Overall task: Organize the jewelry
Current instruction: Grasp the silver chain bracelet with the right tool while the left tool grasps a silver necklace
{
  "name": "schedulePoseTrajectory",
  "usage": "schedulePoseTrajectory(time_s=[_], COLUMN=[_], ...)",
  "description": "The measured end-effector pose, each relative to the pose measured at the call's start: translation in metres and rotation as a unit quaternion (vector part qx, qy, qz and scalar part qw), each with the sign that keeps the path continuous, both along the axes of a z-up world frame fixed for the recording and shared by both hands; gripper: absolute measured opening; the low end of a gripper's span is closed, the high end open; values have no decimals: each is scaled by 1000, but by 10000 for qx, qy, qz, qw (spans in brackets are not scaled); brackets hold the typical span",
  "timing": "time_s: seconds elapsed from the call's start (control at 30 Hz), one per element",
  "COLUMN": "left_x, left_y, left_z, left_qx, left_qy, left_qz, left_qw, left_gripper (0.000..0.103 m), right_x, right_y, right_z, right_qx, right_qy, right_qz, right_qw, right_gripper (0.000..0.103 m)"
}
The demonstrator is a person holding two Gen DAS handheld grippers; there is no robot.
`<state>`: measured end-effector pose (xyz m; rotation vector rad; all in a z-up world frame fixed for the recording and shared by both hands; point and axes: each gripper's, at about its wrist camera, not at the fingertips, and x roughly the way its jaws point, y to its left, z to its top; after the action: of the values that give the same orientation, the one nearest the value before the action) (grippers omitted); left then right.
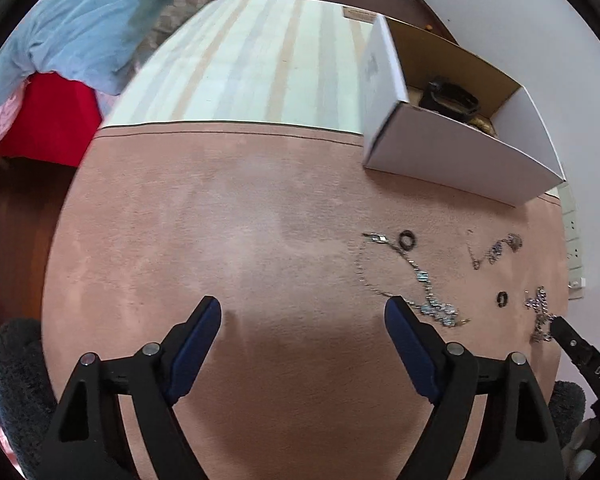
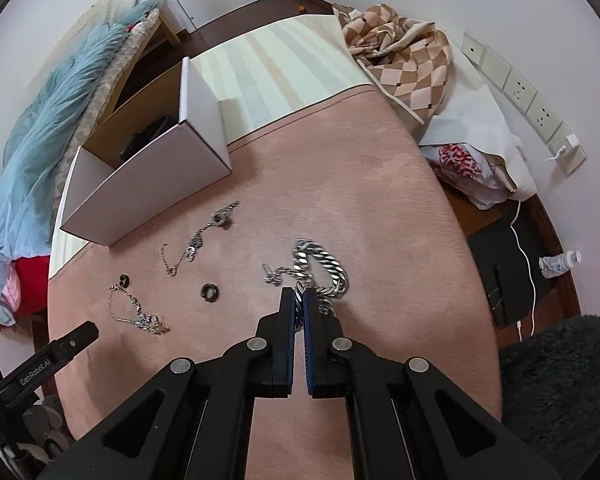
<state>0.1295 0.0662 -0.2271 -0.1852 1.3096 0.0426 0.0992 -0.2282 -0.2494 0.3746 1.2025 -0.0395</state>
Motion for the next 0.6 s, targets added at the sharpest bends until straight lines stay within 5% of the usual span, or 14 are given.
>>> schedulePoseTrajectory(time_s=[0.33,0.6], left_x=[16,24], left_y=[-43,-81], left_z=[-4,-17], left_qx=[-131,291], left_qy=[-11,160], left_qz=[-715,-1255], left_qw=[9974,9915], left_gripper=[83,83], right_x=[2,1], right_y=[1,-2], right_z=[0,-2], right_qx=[-118,-136], right_qy=[33,75], right_qz=[28,-25], right_qw=[9999,9999], right_gripper=[4,4])
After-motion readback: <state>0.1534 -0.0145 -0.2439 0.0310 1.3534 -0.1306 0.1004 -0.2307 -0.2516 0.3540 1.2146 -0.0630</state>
